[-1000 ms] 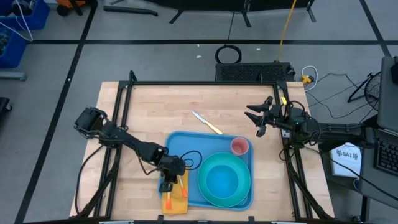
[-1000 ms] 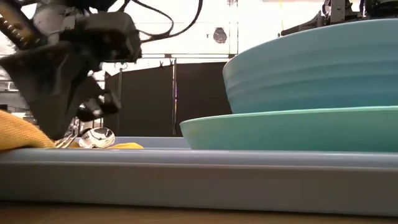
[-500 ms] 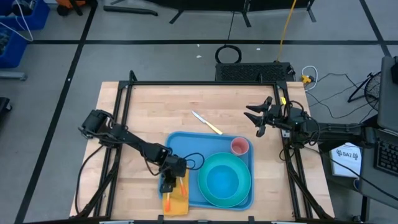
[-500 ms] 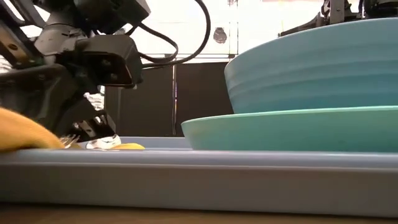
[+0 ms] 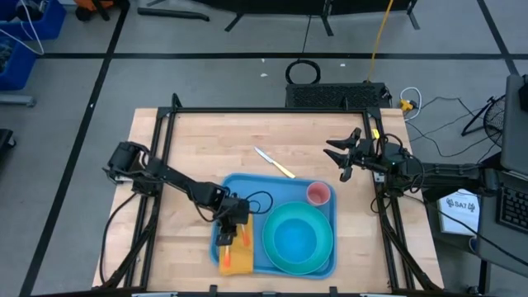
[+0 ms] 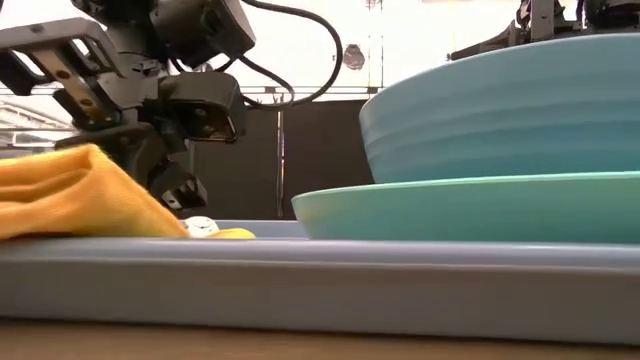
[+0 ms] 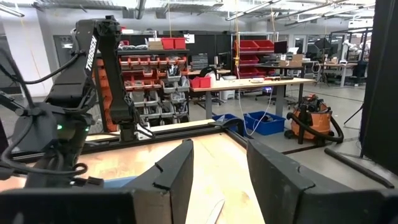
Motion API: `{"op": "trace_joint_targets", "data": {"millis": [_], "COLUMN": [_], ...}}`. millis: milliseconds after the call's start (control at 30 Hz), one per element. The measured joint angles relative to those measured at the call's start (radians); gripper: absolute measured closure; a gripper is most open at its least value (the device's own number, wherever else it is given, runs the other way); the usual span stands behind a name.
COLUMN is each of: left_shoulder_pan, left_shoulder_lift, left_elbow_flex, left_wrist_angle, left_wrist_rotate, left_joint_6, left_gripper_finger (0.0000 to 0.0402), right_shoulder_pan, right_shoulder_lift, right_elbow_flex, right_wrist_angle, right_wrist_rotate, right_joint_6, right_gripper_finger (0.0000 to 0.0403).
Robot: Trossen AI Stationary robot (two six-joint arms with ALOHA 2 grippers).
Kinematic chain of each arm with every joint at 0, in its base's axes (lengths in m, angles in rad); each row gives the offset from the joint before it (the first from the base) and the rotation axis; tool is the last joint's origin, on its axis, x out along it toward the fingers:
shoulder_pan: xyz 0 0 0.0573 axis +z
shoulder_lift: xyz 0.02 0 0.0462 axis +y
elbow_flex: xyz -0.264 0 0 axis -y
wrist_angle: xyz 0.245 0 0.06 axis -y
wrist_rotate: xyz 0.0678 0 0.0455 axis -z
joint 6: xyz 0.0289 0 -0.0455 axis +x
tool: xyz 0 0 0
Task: Set up tray
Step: Adjust the yellow table napkin on the blue tray
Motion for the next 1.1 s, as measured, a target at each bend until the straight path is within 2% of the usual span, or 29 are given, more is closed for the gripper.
{"op": "trace_joint_targets", "data": {"millis": [700, 933, 1100], "left_shoulder_pan": [0.102, 0.135, 0.154], "left_shoulder_lift": [-0.005, -0.008, -0.062], "left_elbow_flex": [-0.002, -0.001, -0.005], "left_wrist_angle": [-0.061, -0.082, -0.098], "left_wrist_rotate": [-0.011, -0.054, -0.097], "left_joint_6": [0.086, 0.098, 0.111], "left_gripper_finger": [0.0401, 0.0401, 0.0401], "right_shoulder_pan": [0.0, 0.0, 0.0], "right_shoulder_lift": [0.0, 0.0, 0.0], "right_elbow_flex": [0.0, 0.0, 0.0], "right_wrist_angle": [-0.021, -0.022, -0.022], "right_wrist_rotate": [0.0, 0.0, 0.0], "right_joint_6": [0.0, 0.0, 0.001], "right_gripper_finger": [0.0261, 0.0261, 0.0261]}}
